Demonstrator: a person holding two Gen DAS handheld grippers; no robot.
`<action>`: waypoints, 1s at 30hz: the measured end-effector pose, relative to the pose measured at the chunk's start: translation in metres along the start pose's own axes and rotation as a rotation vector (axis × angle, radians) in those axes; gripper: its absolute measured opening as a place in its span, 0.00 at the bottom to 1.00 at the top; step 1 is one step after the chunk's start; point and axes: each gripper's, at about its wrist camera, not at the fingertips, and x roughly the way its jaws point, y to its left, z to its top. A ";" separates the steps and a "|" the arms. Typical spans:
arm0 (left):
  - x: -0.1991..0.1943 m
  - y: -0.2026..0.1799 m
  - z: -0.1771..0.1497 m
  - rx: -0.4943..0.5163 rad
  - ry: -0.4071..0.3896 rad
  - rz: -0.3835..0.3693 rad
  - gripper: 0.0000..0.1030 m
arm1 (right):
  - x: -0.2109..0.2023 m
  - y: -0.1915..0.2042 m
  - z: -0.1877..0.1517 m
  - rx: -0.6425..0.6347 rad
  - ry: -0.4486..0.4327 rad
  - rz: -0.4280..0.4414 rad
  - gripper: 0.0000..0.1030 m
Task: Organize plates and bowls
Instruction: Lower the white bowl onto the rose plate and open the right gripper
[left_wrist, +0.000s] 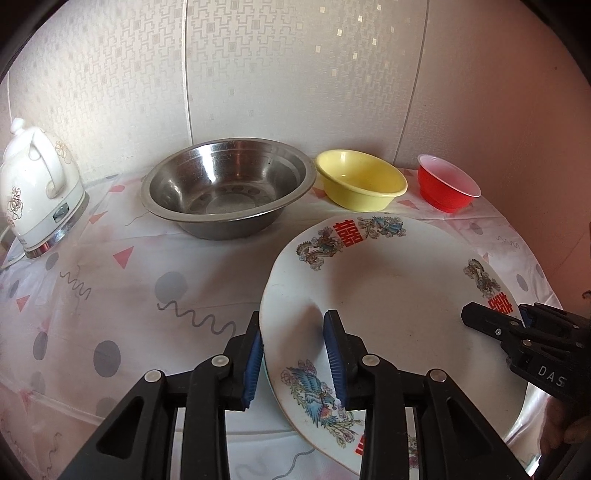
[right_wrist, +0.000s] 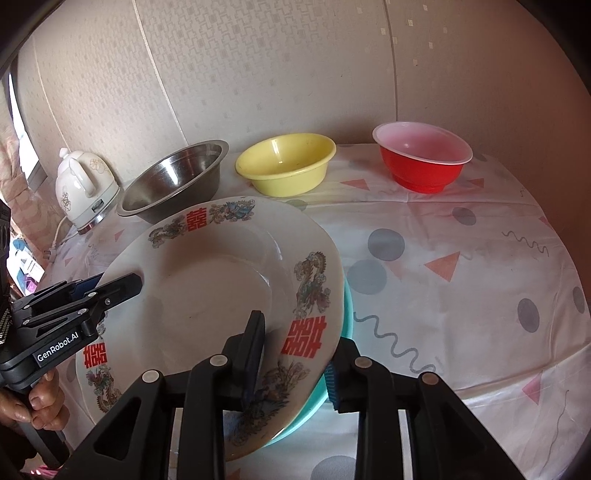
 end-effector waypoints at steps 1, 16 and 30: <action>0.000 -0.001 -0.001 0.001 -0.004 0.007 0.32 | 0.000 0.000 0.000 0.003 -0.001 -0.001 0.28; -0.001 0.000 -0.002 -0.018 0.004 0.021 0.35 | -0.016 -0.003 -0.007 0.042 0.024 0.020 0.31; -0.034 0.017 -0.007 -0.084 -0.060 0.052 0.36 | -0.036 0.006 -0.008 0.060 -0.036 -0.141 0.33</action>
